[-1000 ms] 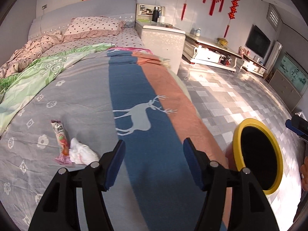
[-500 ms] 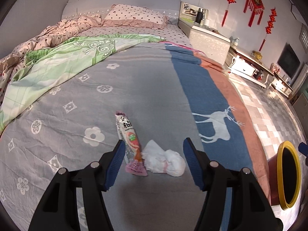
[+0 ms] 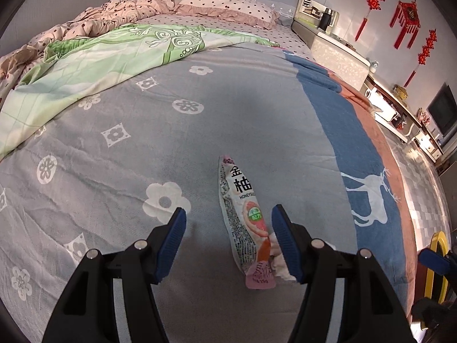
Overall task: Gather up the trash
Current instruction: 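Grasp the white snack wrapper with the left gripper while the right grasps the white tissue, then lift the wrapper and tissue and carry them over the yellow bin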
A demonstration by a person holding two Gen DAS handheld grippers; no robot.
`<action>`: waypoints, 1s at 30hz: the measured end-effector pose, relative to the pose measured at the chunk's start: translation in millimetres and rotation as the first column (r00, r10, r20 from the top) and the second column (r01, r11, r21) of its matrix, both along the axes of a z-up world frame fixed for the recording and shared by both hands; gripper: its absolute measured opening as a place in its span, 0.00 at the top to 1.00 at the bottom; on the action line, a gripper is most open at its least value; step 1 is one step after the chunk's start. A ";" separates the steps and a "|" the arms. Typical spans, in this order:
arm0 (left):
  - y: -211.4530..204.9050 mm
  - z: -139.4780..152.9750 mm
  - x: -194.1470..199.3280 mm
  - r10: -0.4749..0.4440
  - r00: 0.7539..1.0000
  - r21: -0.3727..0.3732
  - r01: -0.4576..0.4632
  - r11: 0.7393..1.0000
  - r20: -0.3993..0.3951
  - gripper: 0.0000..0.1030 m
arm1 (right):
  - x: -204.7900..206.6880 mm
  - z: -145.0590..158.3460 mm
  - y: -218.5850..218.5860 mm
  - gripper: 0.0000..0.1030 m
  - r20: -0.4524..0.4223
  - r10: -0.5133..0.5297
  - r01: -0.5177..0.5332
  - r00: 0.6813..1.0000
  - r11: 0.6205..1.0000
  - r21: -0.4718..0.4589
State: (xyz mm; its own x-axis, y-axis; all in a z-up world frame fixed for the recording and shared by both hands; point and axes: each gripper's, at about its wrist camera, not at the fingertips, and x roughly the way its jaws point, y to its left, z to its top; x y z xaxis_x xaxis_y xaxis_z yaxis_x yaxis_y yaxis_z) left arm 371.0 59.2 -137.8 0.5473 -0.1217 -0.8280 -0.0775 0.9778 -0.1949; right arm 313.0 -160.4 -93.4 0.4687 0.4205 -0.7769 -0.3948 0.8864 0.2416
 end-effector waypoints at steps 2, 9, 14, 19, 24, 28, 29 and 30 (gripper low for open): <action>1.2 -5.2 4.9 -0.001 1.000 -0.014 0.001 1.000 -0.007 0.43 | 7.1 -7.5 11.3 0.29 -0.006 0.023 -0.023 1.000 1.000 -0.013; -2.6 -15.9 17.5 -0.035 0.999 -0.054 0.034 0.998 -0.016 0.44 | 31.8 -32.7 39.0 0.31 -0.038 0.072 -0.073 0.997 0.997 -0.031; -1.1 -24.6 23.8 -0.054 0.998 -0.095 0.051 0.994 -0.029 0.59 | 45.2 -50.5 55.2 0.34 -0.059 0.095 -0.098 0.994 0.994 -0.054; -1.7 -31.2 23.3 -0.082 0.996 -0.129 0.077 0.989 -0.030 0.74 | 55.4 -66.7 69.4 0.40 -0.077 0.119 -0.125 0.990 0.989 -0.075; -1.8 -31.6 22.7 -0.094 0.995 -0.139 0.092 0.986 -0.014 0.76 | 64.9 -80.0 77.7 0.55 -0.104 0.131 -0.140 0.986 0.987 -0.085; 0.8 -31.6 23.5 -0.092 0.996 -0.155 0.089 0.984 -0.012 0.77 | 67.5 -83.3 81.7 0.62 -0.107 0.145 -0.154 0.984 0.985 -0.079; 0.9 -31.6 23.5 -0.092 0.996 -0.157 0.089 0.984 -0.012 0.77 | 66.4 -83.6 82.6 0.67 -0.109 0.151 -0.160 0.983 0.984 -0.077; 0.6 -31.2 23.3 -0.091 0.996 -0.156 0.089 0.984 -0.011 0.77 | 65.7 -83.2 83.5 0.68 -0.106 0.153 -0.162 0.983 0.984 -0.079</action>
